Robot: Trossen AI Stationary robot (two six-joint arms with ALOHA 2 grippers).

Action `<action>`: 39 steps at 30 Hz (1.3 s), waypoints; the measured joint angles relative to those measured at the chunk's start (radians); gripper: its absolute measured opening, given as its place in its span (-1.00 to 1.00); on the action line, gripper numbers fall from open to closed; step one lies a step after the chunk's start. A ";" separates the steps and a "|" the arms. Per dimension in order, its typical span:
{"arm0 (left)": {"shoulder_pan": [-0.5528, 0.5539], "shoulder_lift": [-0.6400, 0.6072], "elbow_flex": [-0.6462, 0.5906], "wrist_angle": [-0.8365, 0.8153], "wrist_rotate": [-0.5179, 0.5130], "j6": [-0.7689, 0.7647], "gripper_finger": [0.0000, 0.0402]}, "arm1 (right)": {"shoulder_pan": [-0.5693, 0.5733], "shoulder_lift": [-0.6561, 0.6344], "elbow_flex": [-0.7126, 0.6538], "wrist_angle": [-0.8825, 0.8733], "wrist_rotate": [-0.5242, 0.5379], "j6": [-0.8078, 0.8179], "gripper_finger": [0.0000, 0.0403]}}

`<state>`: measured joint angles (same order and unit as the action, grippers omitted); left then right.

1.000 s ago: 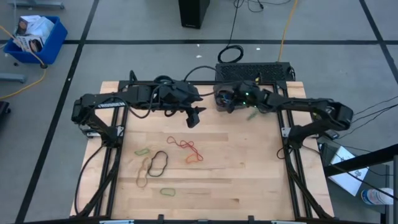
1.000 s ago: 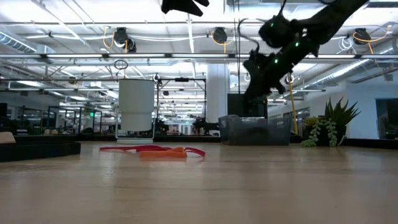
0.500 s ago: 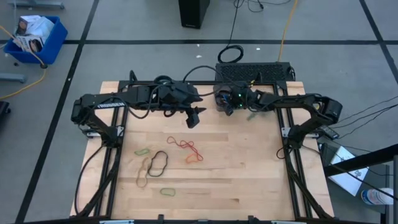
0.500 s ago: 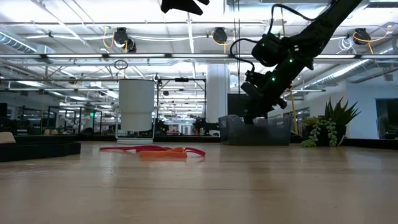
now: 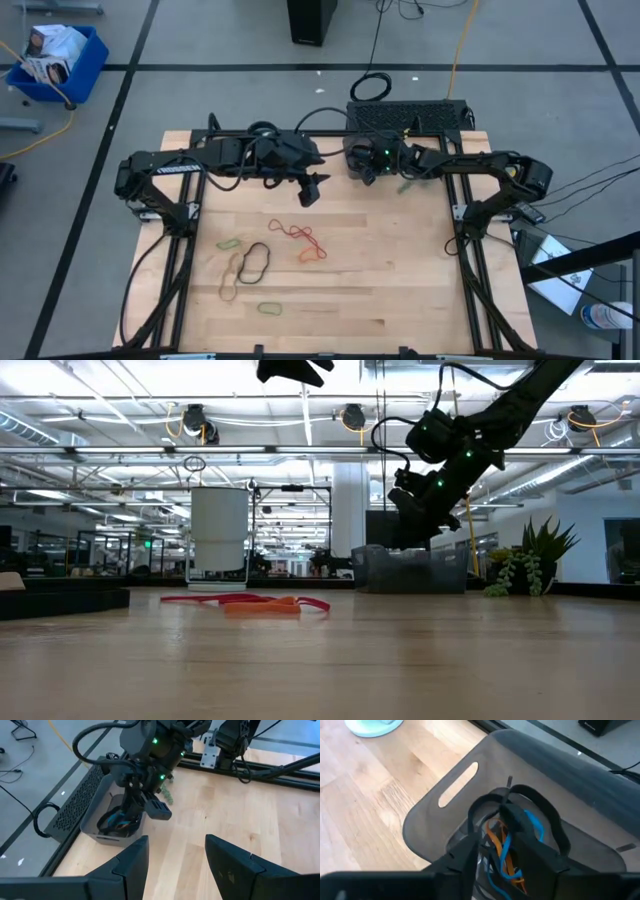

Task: Pick and place rubber bands into bin
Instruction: Put the red rubber band into the black bin

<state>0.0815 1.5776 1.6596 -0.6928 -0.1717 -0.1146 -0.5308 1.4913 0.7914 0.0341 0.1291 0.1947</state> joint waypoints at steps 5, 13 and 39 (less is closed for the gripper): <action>0.000 0.000 0.000 -0.052 0.086 0.008 0.00 | 0.006 -0.023 0.000 -0.001 -0.050 -0.003 -0.18; 0.000 0.003 0.000 -0.162 0.176 0.035 0.00 | 0.063 -0.166 0.000 -0.001 -0.315 -0.133 -0.16; -0.163 0.112 -0.518 0.283 0.149 0.399 0.00 | 0.269 -0.283 0.000 -0.097 -0.201 -0.286 -0.23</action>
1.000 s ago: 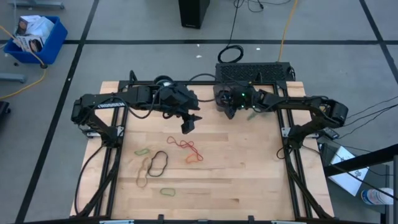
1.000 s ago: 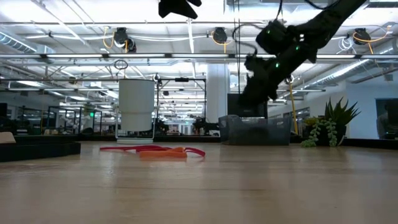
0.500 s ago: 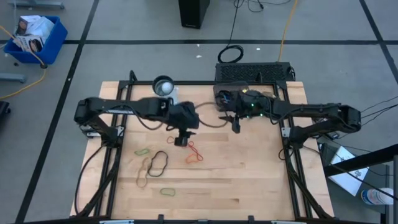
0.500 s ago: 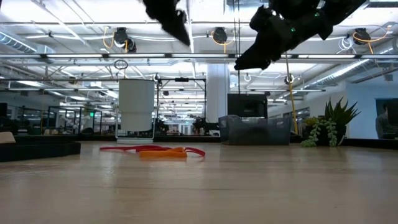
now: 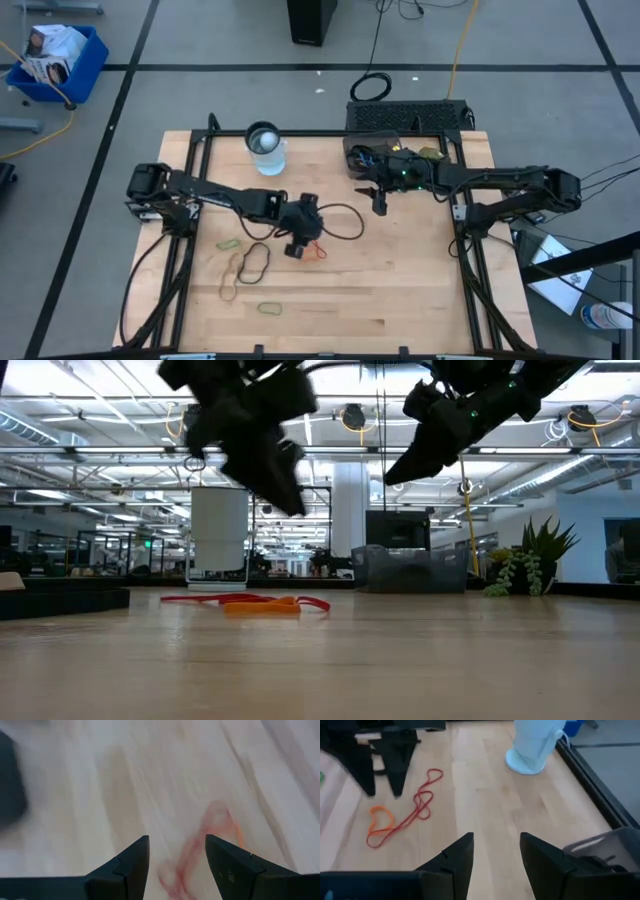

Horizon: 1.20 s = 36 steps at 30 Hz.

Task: Pick and place rubber bands into bin
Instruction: Put the red rubber band into the black bin

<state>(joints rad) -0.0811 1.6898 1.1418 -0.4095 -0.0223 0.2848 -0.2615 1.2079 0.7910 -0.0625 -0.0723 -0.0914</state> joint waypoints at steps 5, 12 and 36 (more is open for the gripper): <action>-0.013 0.041 -0.070 0.062 -0.012 0.029 -0.01 | 0.000 0.000 0.000 -0.034 -0.001 0.000 -0.23; -0.014 0.108 -0.115 0.132 -0.033 0.036 -0.01 | 0.000 -0.002 0.000 -0.048 -0.001 0.008 -0.23; -0.012 0.187 -0.105 0.152 0.007 0.023 -0.88 | 0.000 -0.013 0.000 -0.025 -0.001 0.025 -0.23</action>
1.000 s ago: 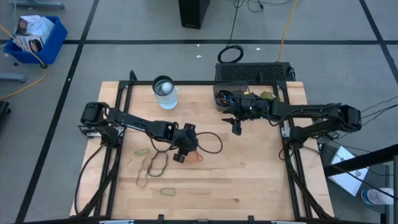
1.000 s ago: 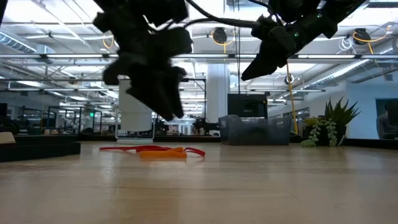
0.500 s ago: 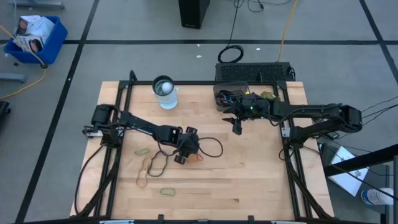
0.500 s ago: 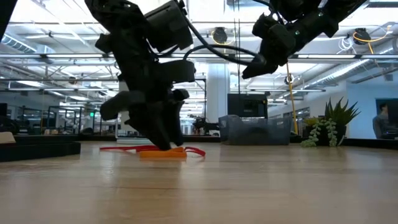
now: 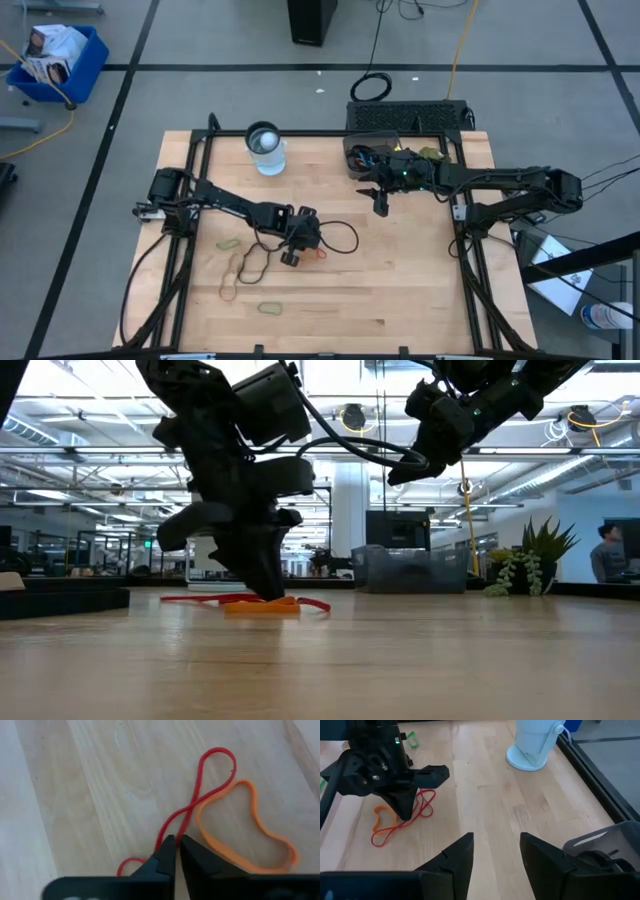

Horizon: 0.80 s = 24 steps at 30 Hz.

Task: Pick and place rubber bands into bin
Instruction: Put the red rubber band into the black bin

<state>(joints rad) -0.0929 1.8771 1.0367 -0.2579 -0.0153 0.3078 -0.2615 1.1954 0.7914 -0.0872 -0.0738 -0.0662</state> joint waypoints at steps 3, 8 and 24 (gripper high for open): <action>0.001 0.000 0.000 0.004 -0.005 -0.003 -0.97 | 0.000 0.000 0.000 0.000 0.000 0.001 -0.23; 0.001 0.001 -0.001 0.004 -0.007 -0.021 -0.93 | 0.000 0.000 0.000 0.000 0.000 0.001 -0.23; 0.011 -0.206 -0.004 -0.001 -0.028 -0.090 -0.98 | 0.000 0.000 0.000 0.000 0.000 0.001 -0.23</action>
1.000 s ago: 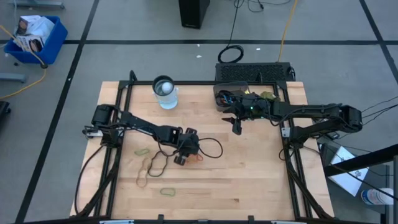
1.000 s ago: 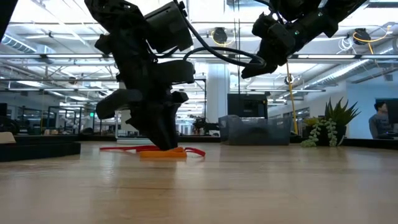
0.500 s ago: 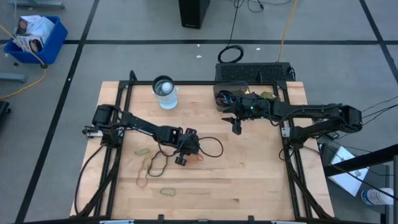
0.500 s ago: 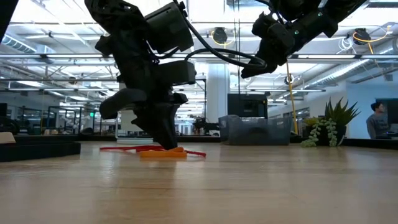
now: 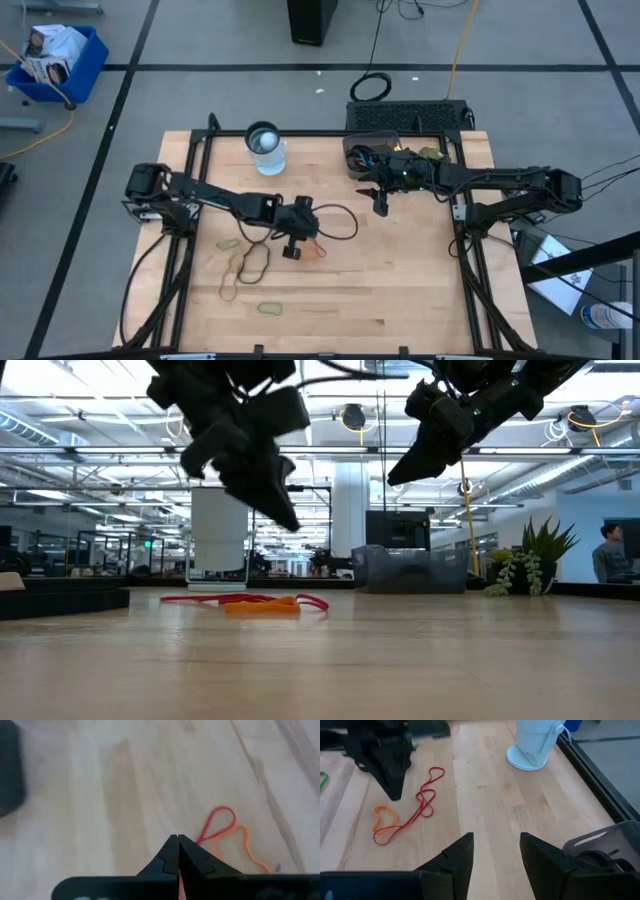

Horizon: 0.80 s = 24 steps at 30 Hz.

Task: Pick and place rubber bands into bin
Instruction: Put the red rubber band into the black bin

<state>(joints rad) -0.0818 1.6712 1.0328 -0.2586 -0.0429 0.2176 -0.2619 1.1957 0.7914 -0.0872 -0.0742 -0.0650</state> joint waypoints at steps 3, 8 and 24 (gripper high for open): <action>0.006 -0.028 0.000 0.001 -0.012 -0.017 -0.96 | 0.000 0.000 0.000 0.000 0.000 0.000 -0.23; 0.009 -0.034 0.001 -0.003 -0.054 -0.049 -0.96 | 0.000 0.000 0.000 0.000 0.000 0.000 -0.23; 0.009 -0.036 0.001 0.007 -0.119 -0.074 -0.90 | 0.000 0.000 0.000 0.000 0.000 0.001 -0.23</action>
<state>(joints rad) -0.0730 1.6352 1.0340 -0.2516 -0.1620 0.1434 -0.2619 1.1957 0.7914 -0.0872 -0.0742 -0.0645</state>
